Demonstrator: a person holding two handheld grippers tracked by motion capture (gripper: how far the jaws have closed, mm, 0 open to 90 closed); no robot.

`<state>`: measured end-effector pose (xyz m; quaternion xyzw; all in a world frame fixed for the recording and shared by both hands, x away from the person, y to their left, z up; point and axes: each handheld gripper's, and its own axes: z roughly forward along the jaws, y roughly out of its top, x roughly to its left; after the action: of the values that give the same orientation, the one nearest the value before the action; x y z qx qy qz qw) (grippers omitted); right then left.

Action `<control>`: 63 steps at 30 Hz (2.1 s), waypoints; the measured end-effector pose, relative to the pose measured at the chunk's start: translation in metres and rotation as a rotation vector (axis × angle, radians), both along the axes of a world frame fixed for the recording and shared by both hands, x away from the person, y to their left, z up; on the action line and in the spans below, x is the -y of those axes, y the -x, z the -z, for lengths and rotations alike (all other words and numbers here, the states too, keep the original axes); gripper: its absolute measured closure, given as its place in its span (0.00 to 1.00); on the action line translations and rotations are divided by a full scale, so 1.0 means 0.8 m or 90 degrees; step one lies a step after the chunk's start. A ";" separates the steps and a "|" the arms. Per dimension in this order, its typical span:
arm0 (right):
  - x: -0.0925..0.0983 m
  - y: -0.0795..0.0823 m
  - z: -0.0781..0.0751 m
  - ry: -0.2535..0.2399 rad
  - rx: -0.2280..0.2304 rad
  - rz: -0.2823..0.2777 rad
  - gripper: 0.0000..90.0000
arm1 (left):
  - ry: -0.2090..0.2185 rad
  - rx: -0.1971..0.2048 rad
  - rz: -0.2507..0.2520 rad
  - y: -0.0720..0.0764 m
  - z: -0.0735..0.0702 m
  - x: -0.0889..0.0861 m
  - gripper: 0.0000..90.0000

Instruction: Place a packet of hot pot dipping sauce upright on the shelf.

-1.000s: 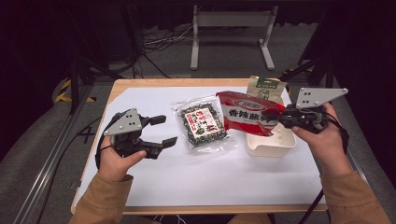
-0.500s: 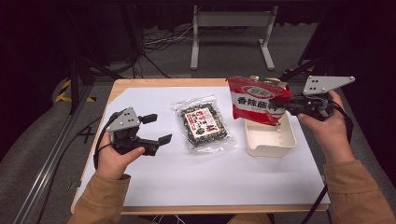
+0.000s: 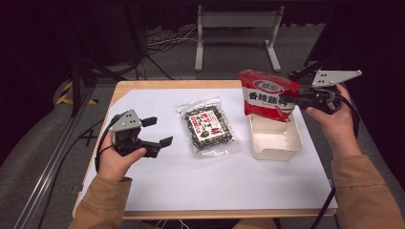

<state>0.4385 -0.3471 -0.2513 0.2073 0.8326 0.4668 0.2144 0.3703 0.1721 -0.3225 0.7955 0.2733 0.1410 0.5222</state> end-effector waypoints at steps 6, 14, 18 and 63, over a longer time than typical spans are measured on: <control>0.012 -0.014 0.009 -0.003 -0.015 0.019 0.99 | -0.002 -0.009 -0.003 -0.005 0.005 -0.003 0.14; 0.019 -0.033 0.025 0.002 -0.039 0.031 0.99 | -0.008 -0.015 0.001 -0.007 0.008 -0.003 0.14; 0.020 -0.042 0.030 0.009 -0.042 0.039 0.99 | -0.012 -0.016 0.004 -0.008 0.009 -0.004 0.14; 0.040 -0.077 0.106 0.025 -0.101 0.150 0.99 | -0.012 -0.029 0.005 -0.019 0.022 -0.001 0.12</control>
<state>0.4999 -0.3787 -0.3365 0.3355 0.8258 0.4042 0.2054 0.3857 0.1732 -0.3404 0.8043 0.2807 0.1231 0.5090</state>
